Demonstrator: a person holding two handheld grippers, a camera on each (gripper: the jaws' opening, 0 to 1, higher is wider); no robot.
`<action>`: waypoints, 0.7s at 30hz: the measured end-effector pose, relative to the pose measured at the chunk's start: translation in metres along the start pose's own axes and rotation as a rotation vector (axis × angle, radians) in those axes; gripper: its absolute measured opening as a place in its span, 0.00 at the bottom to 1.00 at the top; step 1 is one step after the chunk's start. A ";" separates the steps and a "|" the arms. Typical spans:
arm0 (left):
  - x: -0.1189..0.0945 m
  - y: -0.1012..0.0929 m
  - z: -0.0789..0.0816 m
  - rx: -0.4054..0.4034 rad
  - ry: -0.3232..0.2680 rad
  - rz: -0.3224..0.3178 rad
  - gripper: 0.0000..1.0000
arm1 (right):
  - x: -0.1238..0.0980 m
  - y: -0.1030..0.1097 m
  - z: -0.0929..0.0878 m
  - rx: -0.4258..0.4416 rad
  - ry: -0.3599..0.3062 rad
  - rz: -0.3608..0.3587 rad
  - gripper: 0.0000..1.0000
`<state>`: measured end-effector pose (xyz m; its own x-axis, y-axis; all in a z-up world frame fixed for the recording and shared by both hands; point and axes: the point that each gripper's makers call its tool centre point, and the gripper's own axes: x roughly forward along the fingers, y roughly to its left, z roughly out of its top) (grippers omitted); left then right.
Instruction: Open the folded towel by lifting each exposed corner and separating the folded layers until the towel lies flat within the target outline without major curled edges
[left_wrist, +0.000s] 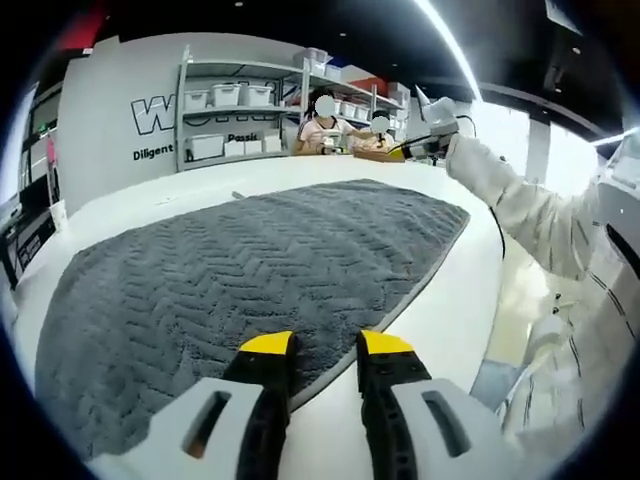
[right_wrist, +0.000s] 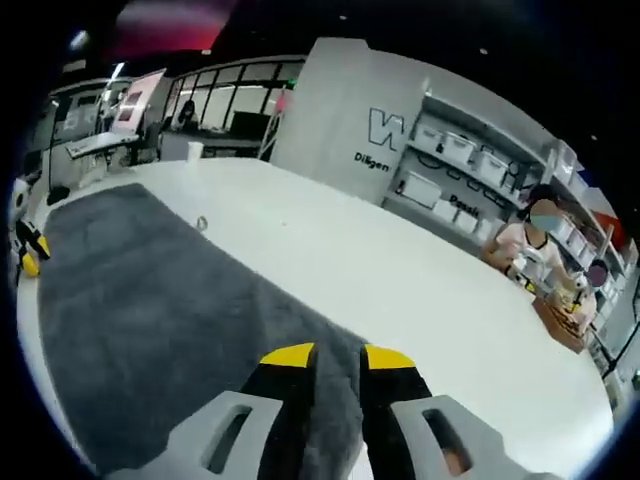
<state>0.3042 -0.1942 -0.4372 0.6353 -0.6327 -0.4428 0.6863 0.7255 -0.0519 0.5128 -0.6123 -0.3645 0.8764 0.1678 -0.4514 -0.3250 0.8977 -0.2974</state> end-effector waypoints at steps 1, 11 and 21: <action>0.000 0.000 0.000 0.002 0.001 -0.001 0.25 | 0.005 -0.003 -0.002 0.014 0.008 0.001 0.09; 0.001 -0.001 0.000 0.005 0.019 -0.004 0.25 | 0.055 -0.013 -0.027 0.118 0.064 0.027 0.09; 0.001 0.001 0.001 -0.006 0.022 -0.004 0.23 | 0.074 -0.020 -0.062 0.139 0.157 0.012 0.07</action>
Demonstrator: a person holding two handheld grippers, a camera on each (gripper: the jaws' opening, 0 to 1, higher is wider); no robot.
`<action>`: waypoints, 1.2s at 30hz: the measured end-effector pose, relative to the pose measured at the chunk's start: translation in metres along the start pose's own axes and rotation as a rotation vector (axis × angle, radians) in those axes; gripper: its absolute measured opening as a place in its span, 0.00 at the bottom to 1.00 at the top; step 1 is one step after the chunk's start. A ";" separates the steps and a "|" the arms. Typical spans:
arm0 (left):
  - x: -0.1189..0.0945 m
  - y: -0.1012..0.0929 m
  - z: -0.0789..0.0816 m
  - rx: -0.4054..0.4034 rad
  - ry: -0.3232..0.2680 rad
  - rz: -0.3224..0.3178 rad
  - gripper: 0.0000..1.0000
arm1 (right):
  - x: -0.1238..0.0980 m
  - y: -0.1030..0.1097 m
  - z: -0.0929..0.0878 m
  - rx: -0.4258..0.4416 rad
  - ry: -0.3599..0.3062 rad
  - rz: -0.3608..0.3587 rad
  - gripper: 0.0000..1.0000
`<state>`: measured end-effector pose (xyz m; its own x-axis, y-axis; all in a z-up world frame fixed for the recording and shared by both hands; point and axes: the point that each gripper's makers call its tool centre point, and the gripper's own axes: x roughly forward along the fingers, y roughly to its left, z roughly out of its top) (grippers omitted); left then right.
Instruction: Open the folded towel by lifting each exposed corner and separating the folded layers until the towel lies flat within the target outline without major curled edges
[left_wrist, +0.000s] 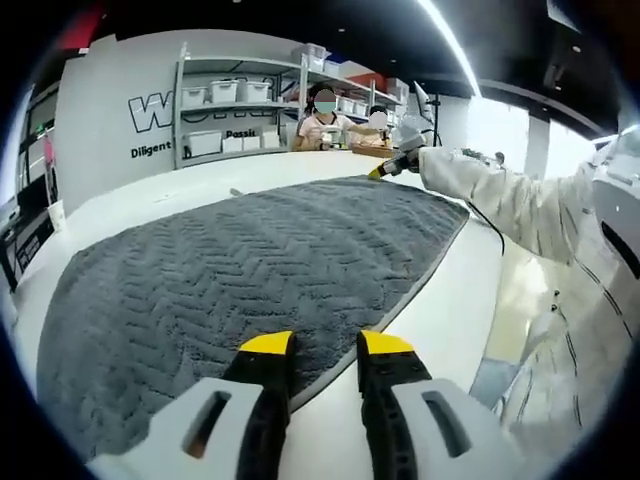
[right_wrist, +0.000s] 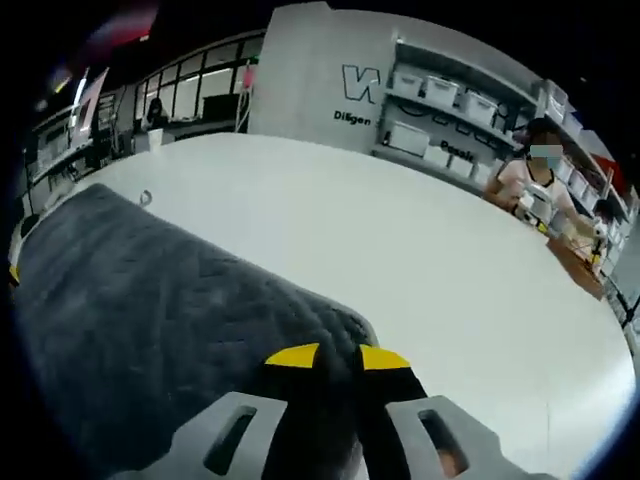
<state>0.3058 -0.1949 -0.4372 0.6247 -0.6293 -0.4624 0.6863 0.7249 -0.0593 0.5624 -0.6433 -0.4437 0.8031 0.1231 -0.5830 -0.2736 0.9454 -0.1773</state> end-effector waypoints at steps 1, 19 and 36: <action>0.000 0.000 0.000 -0.015 0.000 0.000 0.23 | -0.001 0.000 0.003 0.012 -0.015 0.008 0.05; 0.000 -0.001 0.000 -0.010 0.003 -0.003 0.24 | 0.002 -0.008 0.003 -0.009 0.008 -0.036 0.08; 0.000 -0.005 0.000 -0.013 0.010 -0.033 0.28 | 0.001 -0.016 0.007 -0.107 0.033 -0.122 0.15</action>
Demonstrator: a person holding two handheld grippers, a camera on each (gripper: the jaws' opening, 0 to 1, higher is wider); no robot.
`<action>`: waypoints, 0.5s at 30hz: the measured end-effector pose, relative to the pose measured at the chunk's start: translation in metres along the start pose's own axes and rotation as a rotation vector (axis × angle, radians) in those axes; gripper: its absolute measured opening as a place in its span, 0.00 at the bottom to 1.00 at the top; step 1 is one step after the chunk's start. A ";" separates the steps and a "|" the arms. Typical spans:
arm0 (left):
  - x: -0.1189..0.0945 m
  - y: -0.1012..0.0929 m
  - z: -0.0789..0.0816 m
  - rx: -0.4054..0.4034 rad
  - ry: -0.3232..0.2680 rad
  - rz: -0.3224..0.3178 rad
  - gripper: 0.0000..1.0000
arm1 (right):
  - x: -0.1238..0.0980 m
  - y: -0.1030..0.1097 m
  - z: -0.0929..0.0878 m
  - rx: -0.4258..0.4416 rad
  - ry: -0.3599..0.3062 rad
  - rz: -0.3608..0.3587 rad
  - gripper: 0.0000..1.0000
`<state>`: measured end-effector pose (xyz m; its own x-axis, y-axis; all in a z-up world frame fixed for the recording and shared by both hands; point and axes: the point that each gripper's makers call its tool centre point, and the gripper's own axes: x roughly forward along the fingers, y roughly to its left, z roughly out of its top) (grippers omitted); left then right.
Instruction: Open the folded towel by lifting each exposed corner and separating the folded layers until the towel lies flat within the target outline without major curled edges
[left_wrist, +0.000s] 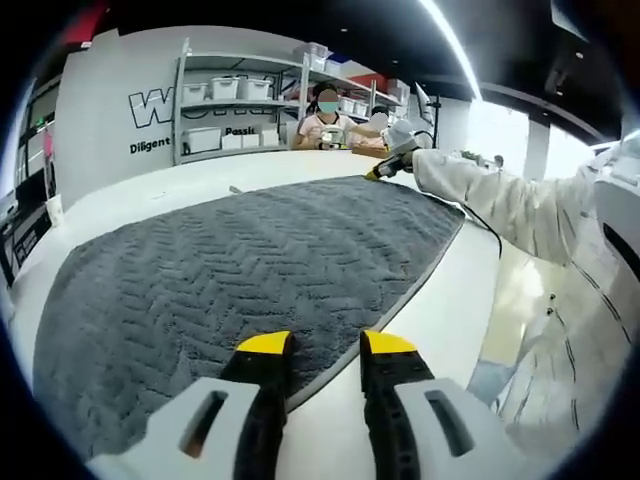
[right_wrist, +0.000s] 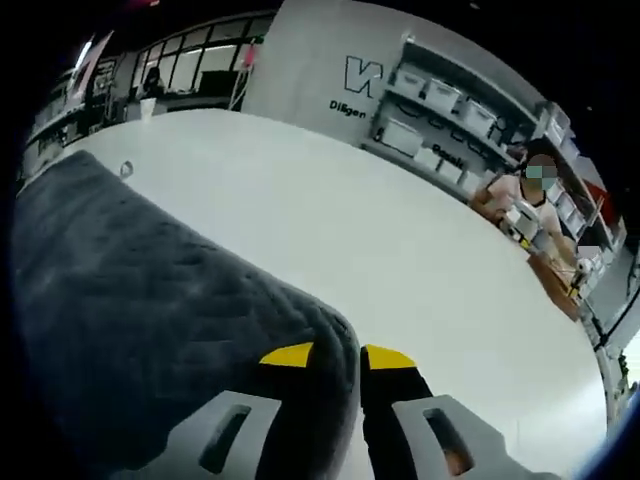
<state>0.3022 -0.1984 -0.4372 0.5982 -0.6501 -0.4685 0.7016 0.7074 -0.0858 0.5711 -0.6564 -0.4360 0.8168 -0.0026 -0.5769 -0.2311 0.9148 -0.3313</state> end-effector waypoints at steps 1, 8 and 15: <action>0.000 -0.002 0.001 -0.022 -0.001 -0.018 0.30 | -0.003 -0.002 0.000 -0.002 0.005 -0.007 0.17; -0.001 0.001 0.008 -0.034 -0.023 -0.009 0.42 | -0.030 -0.006 0.006 -0.012 -0.013 -0.001 0.37; -0.023 0.037 0.041 -0.060 -0.130 0.100 0.69 | -0.064 0.000 0.004 0.023 -0.029 0.059 0.56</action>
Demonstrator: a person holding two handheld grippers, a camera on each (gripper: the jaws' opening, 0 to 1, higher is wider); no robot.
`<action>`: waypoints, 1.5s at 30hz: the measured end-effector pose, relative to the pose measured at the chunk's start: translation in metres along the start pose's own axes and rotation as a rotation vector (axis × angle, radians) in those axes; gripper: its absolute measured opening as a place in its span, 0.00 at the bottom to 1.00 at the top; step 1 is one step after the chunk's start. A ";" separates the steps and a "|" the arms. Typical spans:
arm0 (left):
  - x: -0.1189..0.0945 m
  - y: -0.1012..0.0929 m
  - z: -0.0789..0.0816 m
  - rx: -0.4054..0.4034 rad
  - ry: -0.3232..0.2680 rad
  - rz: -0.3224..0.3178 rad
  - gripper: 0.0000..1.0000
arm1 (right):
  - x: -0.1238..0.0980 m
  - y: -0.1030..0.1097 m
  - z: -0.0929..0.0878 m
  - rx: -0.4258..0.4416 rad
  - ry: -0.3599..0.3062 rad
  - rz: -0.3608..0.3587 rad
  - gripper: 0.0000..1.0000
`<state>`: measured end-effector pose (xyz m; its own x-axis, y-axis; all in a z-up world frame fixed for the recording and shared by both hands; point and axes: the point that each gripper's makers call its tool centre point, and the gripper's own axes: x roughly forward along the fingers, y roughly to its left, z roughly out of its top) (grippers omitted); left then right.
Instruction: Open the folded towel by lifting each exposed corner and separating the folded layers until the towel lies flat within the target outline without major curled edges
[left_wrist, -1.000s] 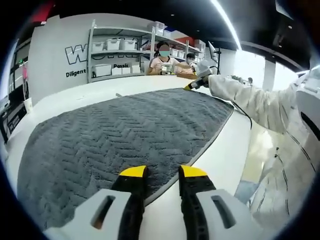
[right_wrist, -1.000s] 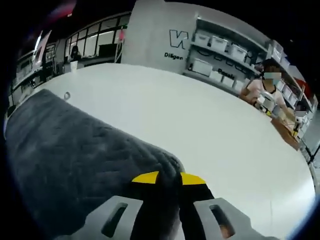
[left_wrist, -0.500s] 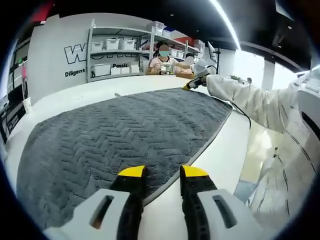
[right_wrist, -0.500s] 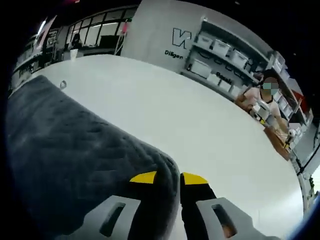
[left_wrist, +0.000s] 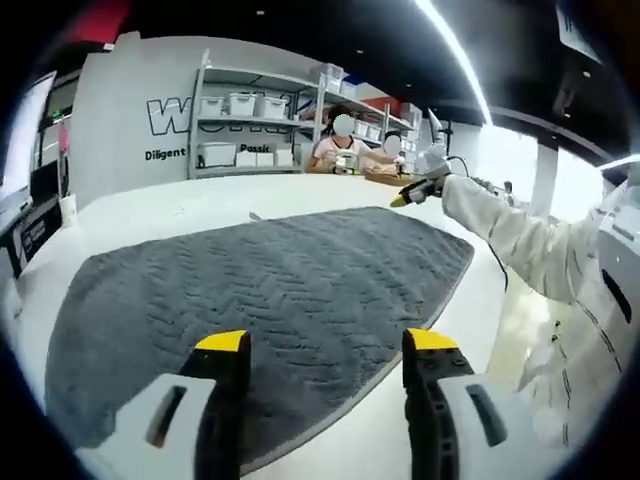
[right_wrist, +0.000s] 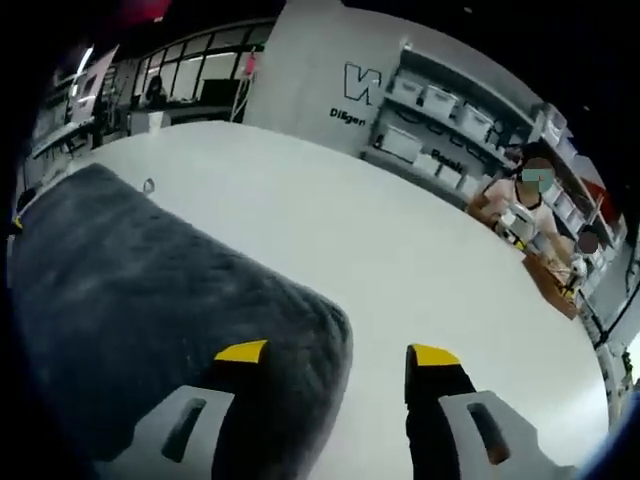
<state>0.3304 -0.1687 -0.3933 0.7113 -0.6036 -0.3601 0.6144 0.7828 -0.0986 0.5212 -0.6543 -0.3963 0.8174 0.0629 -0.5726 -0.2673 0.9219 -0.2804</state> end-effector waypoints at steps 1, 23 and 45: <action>-0.003 0.007 0.003 0.007 -0.005 0.024 0.73 | -0.005 0.002 -0.002 0.006 0.008 0.014 0.59; -0.067 0.110 0.020 -0.086 -0.069 0.305 0.96 | -0.123 0.062 -0.035 0.058 -0.015 0.133 0.99; -0.087 0.091 0.001 -0.135 -0.049 0.346 0.99 | -0.197 0.158 -0.029 0.050 -0.095 0.169 0.99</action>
<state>0.3248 -0.0446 -0.3695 0.8867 -0.3036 -0.3488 0.2863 0.9527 -0.1016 0.3032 -0.5320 -0.3503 0.8083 0.2517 -0.5323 -0.3810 0.9129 -0.1469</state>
